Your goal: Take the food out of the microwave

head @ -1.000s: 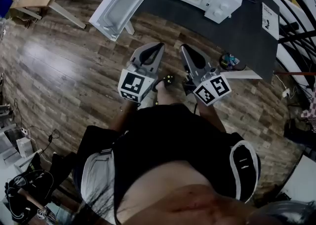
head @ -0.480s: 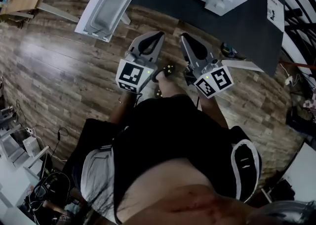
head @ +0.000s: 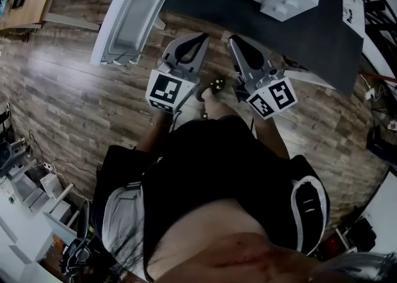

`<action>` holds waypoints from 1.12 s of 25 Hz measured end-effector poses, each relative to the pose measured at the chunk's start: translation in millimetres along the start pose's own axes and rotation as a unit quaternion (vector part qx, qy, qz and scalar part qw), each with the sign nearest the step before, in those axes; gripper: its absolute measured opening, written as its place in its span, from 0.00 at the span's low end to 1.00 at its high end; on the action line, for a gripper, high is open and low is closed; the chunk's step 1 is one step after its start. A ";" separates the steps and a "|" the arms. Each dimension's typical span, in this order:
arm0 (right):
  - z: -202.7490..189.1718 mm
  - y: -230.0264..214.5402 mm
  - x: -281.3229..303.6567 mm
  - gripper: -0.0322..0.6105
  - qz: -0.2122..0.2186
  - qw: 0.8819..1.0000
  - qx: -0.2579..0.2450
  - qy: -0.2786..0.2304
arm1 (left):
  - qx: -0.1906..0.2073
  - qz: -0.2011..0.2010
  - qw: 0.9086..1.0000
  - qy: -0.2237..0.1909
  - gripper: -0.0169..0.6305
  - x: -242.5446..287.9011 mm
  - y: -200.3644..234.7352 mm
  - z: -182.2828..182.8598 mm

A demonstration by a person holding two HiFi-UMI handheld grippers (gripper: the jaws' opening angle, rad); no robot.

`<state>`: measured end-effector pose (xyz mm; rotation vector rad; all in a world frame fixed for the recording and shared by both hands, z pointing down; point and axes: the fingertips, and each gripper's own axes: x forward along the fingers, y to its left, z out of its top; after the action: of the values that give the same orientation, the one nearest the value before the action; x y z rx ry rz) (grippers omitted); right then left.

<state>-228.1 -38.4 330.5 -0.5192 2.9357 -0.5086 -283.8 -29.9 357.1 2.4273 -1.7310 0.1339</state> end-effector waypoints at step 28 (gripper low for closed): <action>11.8 -67.5 26.9 0.04 -0.051 0.998 0.007 -0.037 | 0.036 -0.056 0.997 0.024 0.03 76.9 26.4 13.6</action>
<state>-230.1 -111.2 341.3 -0.6733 2.8450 -0.5092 -283.8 -112.4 358.2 2.5425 -1.5913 0.2427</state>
